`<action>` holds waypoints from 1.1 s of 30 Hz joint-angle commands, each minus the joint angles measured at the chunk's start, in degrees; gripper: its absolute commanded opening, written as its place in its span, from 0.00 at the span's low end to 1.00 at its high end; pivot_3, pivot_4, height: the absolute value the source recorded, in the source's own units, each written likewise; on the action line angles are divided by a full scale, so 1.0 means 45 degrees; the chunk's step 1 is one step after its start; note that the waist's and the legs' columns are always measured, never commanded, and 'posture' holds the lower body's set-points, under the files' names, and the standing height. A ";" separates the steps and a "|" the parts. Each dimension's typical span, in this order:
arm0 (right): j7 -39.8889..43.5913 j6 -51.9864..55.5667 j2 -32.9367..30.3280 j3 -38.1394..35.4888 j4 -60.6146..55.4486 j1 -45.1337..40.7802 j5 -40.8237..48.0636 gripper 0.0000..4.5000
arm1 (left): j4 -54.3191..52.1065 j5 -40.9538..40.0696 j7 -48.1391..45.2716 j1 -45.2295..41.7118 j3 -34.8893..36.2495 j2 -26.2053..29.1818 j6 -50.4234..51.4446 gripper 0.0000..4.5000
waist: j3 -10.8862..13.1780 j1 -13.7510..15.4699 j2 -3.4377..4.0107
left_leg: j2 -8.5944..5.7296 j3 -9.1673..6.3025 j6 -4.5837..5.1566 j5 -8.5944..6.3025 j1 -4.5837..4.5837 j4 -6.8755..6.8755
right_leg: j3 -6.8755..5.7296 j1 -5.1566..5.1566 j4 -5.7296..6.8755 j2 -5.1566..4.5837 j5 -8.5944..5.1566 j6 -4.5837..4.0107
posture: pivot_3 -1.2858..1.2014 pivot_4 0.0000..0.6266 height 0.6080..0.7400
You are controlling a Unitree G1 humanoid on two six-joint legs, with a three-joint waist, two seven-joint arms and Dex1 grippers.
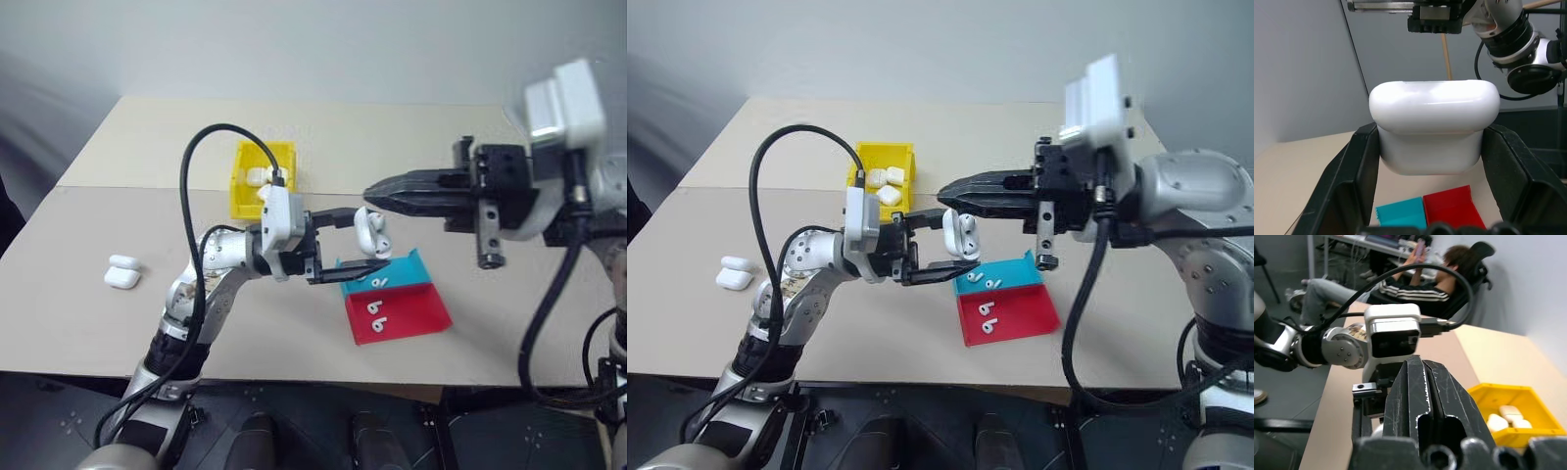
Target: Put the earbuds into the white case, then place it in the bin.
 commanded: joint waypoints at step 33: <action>0.1847 -0.1572 0.0165 -0.0314 0.1423 -0.0786 -0.3669 0.01 | -0.0480 0.0319 0.0429 0.0121 0.0556 -0.0006 -0.0346 0.62 | 0.0000 -0.0009 0.0001 | 0.0001 0.0001 0.0000 0.0000 0.0003 0.0001 | 0.0000 -0.0007 0.0012 0.0001 0.0001 -0.0001 | 0.52 0.24 1.00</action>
